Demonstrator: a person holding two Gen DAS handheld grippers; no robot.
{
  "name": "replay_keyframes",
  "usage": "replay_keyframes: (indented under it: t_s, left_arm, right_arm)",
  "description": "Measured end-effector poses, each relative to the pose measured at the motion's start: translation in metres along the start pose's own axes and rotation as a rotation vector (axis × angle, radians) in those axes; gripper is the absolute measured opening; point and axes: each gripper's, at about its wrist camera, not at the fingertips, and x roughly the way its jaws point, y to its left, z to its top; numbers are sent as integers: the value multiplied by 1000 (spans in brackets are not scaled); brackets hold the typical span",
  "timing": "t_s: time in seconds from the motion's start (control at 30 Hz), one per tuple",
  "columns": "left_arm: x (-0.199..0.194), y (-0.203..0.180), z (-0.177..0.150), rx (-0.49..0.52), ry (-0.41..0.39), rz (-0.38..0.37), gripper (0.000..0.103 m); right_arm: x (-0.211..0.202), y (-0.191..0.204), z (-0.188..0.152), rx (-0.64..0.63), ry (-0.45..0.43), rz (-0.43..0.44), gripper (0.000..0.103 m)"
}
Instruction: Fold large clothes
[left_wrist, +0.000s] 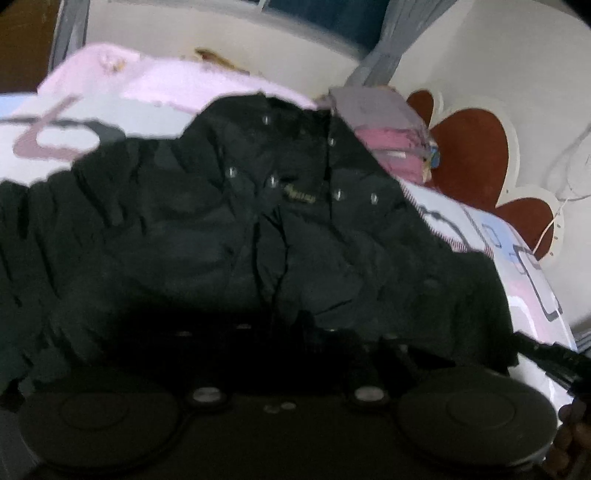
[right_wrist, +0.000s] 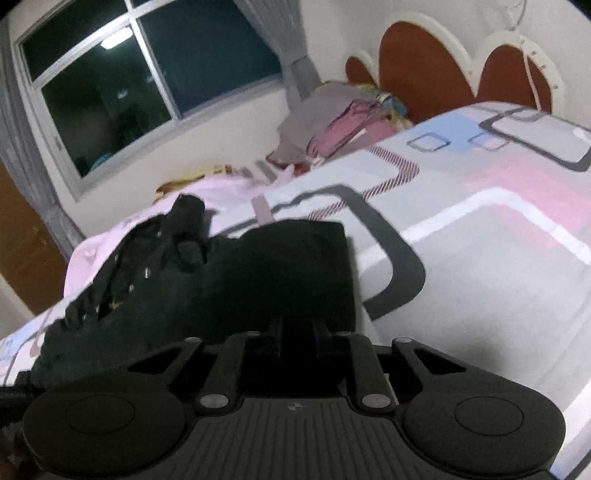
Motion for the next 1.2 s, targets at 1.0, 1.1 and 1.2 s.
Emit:
replay_keyframes:
  t_s: [1.0, 1.1, 1.2]
  left_arm:
    - [44, -50, 0, 316, -10, 254, 52]
    - [45, -49, 6, 309, 10, 252, 52]
    - [48, -49, 8, 300, 21, 253, 52]
  right_arm:
    - [98, 29, -2, -275, 97, 114, 0]
    - [94, 0, 11, -243, 84, 71, 0]
    - [94, -12, 20, -258, 101, 44, 0]
